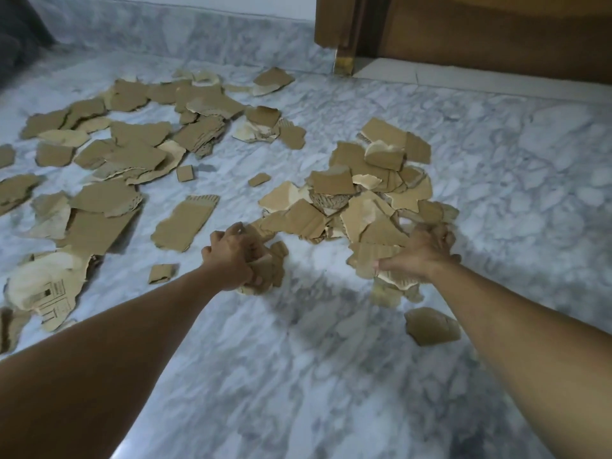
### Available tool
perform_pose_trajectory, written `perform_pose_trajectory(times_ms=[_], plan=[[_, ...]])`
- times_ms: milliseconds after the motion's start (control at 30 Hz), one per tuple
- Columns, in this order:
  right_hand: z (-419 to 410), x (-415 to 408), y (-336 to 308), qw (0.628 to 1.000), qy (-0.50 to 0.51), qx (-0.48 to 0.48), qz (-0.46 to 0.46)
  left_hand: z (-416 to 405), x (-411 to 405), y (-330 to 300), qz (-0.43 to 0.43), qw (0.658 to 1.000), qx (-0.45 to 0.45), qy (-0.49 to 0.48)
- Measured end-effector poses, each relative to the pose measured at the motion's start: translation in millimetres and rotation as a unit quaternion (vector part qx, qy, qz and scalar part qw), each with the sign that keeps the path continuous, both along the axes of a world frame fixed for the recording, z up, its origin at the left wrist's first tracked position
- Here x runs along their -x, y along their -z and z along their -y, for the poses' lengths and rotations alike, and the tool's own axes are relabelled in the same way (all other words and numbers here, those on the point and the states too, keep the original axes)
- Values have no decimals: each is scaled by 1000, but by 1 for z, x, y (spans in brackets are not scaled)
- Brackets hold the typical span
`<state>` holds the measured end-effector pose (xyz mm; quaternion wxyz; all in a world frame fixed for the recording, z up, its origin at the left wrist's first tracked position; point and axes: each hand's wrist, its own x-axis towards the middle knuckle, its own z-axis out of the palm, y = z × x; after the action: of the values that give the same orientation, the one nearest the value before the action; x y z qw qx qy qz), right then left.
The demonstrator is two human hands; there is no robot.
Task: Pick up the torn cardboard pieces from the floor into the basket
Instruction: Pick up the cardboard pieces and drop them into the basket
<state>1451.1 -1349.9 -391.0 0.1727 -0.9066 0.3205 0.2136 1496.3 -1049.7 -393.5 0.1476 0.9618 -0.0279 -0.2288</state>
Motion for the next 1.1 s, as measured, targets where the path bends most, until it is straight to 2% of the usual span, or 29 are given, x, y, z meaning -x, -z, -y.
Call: perform_pose_trajectory(times_ms=[100,300,467,567,767,1000,1100], plan=[[7,-4,3,998,34,-48,3,2,-10,6,2,1000,15,-2],[-3,-12,13,995,33,-96,27,7,-14,9,-43,999,5,1],[-14,-20,12,990,-14,-134,37,11,-8,9,-44,999,-11,15],[-27,-21,11,983,-66,-164,42,11,-2,8,-73,997,27,-8],[-60,-14,2,968,-96,-227,44,0,15,-8,-91,993,76,3],[-92,-10,-45,949,-128,-286,33,-52,30,-47,-96,985,114,-86],[-120,-7,-74,941,-158,-295,55,-86,42,-75,-71,980,137,-126]])
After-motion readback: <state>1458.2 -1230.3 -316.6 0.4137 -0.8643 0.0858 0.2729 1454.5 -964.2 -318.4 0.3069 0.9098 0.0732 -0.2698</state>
